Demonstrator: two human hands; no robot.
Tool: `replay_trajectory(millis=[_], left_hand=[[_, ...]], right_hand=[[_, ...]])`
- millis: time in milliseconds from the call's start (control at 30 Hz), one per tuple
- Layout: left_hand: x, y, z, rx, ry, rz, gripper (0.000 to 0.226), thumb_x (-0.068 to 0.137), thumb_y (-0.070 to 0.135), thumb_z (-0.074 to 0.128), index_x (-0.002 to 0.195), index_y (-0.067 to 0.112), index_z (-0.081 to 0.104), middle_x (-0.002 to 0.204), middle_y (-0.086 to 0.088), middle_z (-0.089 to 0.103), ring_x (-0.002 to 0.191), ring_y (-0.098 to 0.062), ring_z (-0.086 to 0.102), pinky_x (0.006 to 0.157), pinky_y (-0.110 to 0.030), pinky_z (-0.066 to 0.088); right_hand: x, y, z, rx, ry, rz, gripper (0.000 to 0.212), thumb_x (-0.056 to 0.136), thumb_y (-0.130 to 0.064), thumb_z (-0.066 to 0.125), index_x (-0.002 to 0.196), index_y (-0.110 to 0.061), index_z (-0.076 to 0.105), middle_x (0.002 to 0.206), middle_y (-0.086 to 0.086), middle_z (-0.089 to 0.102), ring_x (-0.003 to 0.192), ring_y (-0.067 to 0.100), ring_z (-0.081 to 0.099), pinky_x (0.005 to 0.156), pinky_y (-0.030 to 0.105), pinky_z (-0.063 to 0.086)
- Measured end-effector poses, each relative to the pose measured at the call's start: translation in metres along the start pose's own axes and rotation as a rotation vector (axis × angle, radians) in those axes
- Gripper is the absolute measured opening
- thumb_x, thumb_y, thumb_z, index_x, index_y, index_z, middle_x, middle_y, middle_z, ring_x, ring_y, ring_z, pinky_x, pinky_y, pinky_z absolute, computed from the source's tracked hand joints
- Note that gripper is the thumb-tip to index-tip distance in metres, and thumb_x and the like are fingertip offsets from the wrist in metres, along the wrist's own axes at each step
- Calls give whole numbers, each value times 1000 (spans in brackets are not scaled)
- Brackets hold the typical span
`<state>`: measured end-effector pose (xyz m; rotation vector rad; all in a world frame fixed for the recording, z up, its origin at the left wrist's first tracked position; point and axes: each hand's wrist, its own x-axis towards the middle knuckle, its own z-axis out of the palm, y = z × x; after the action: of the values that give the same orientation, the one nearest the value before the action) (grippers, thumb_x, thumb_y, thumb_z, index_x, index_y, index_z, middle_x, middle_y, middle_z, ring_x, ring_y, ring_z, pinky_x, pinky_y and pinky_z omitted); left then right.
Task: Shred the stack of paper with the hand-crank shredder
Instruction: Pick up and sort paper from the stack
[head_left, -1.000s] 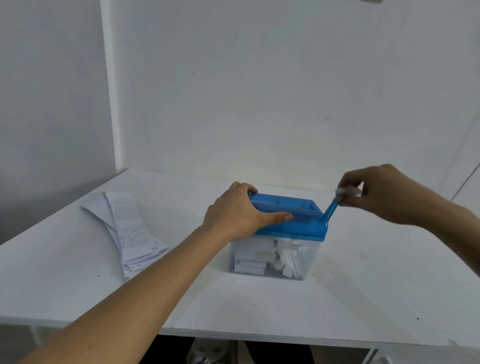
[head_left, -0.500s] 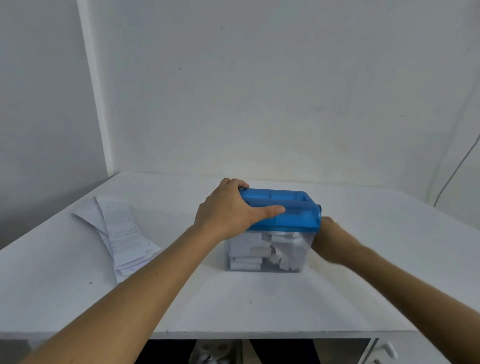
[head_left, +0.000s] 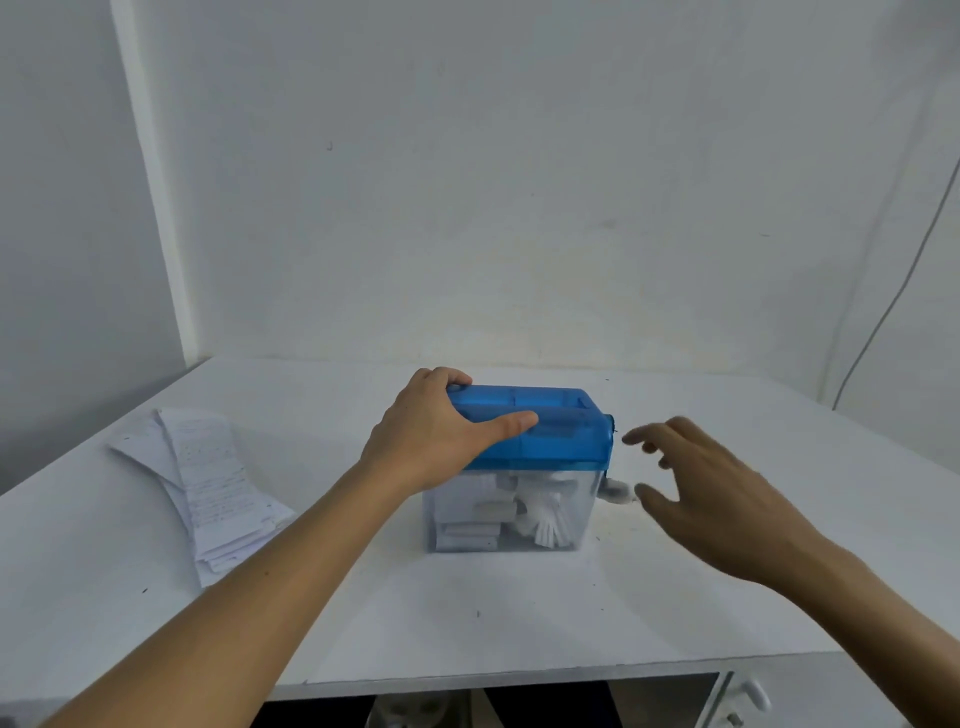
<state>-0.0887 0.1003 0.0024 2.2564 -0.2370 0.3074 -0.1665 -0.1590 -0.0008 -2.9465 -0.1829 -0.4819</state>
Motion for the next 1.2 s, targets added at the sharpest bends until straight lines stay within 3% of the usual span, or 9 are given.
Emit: replay_trajectory(millis=[167,233,367,467,600,767,867,967,1200], left_hand=[[6,1,-5,-190,-70,-23,78,83,83,44,138,29,50,144,12,46,122,-6,44,99,-30,36],[6,2,-9,-337,-62,-25,73,92,76,36,146,28,45,151,11,43,123,-3,39,101,-28,29],[-2,-9,-25,-517,75,-54,63,100,66,33,148,28,45,153,13,45,128,-2,40,112,-34,32],[-11,-42,-57,-442,243,-91,33,102,48,53,123,24,63,128,8,63,120,-11,56,110,-41,43],[-44,-104,-105,-241,406,-187,9,98,25,64,101,18,69,102,10,68,96,-8,61,82,-23,45],[-80,-179,-115,51,349,-437,20,98,38,62,91,19,63,93,0,66,85,-16,60,69,-35,44],[-80,-193,-105,148,301,-454,29,99,47,56,88,21,61,88,2,65,80,-16,59,70,-37,44],[-74,-194,-101,221,294,-446,32,99,53,53,87,24,60,83,6,65,79,-17,60,71,-37,45],[-74,-196,-98,268,290,-433,27,97,56,56,87,30,58,84,12,65,82,-16,60,77,-40,47]], right_hand=[[-15,-46,-28,148,174,-148,25,95,-36,57,119,-42,51,112,-27,46,96,-4,54,73,13,46],[-18,-72,-31,220,166,-214,20,91,-39,53,111,-44,52,105,-29,48,96,-5,53,72,14,48],[-14,-121,-22,353,109,-330,18,90,-39,51,107,-44,53,103,-26,52,98,-2,54,75,19,50],[-6,-158,-4,437,24,-382,18,94,-35,55,110,-41,55,102,-23,53,96,0,56,77,22,52],[14,-202,36,524,-152,-377,18,95,-36,55,112,-35,58,103,-18,57,89,2,60,78,25,55],[61,-251,98,564,-263,-214,38,95,-49,56,123,-24,60,122,-5,59,109,15,58,94,36,51],[83,-274,129,512,-275,-136,53,94,-58,54,128,-17,57,130,3,55,122,24,51,97,39,45],[86,-288,154,465,-254,-108,64,90,-67,52,126,-14,58,128,7,56,123,28,47,101,42,42],[86,-283,165,604,-219,-47,53,89,-61,57,123,-21,64,124,2,59,117,24,54,101,37,42]])
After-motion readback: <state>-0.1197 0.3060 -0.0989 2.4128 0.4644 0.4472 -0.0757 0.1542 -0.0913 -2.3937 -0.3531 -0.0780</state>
